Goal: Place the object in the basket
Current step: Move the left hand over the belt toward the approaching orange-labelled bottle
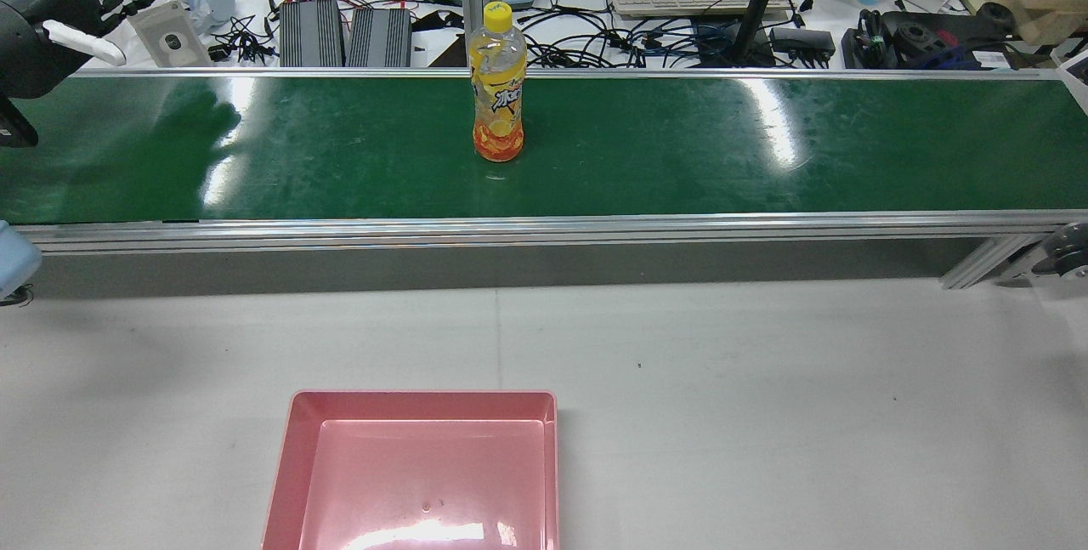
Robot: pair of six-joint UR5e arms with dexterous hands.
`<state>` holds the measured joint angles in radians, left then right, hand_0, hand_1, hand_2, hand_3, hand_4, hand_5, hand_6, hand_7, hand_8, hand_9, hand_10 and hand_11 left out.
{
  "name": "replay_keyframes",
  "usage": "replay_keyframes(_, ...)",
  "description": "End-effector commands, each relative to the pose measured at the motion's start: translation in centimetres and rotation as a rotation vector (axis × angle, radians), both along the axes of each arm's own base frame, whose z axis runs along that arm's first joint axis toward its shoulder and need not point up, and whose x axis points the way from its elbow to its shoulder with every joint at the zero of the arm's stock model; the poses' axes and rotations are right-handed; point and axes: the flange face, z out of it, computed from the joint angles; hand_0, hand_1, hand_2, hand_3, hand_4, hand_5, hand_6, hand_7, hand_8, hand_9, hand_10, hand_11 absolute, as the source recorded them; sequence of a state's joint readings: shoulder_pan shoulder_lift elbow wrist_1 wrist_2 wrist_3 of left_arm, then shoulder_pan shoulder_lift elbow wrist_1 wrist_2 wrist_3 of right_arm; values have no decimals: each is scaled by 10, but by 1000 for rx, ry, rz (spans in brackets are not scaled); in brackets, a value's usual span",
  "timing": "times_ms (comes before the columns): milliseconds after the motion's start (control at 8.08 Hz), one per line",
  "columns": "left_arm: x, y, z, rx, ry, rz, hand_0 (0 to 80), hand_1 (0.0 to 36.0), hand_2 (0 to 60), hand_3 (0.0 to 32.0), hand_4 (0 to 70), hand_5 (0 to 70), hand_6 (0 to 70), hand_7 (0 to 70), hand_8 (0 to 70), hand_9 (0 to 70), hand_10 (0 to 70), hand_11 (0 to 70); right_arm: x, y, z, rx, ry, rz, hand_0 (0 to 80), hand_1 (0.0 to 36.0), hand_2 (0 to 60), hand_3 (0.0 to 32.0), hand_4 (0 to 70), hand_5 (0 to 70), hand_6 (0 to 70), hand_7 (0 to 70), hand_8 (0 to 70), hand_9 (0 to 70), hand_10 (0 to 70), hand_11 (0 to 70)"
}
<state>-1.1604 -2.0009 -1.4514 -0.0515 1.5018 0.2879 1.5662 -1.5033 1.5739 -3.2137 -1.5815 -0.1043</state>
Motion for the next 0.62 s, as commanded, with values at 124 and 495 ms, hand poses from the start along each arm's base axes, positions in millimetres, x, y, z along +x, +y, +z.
replay_keyframes(124, 5, -2, -8, 8, -2, 4, 595, 99, 0, 0, 133, 226, 0, 10, 57, 39, 24, 51, 0, 0, 0, 0, 0, 0, 0, 0, 0, 0, 0, 0, 0, 0, 0, 0, 0, 0)
replay_keyframes(495, 23, -5, -33, 45, 15, 26, 593, 100, 0, 0, 136, 225, 0, 13, 54, 38, 29, 59, 0, 0, 0, 0, 0, 0, 0, 0, 0, 0, 0, 0, 0, 0, 0, 0, 0, 0)
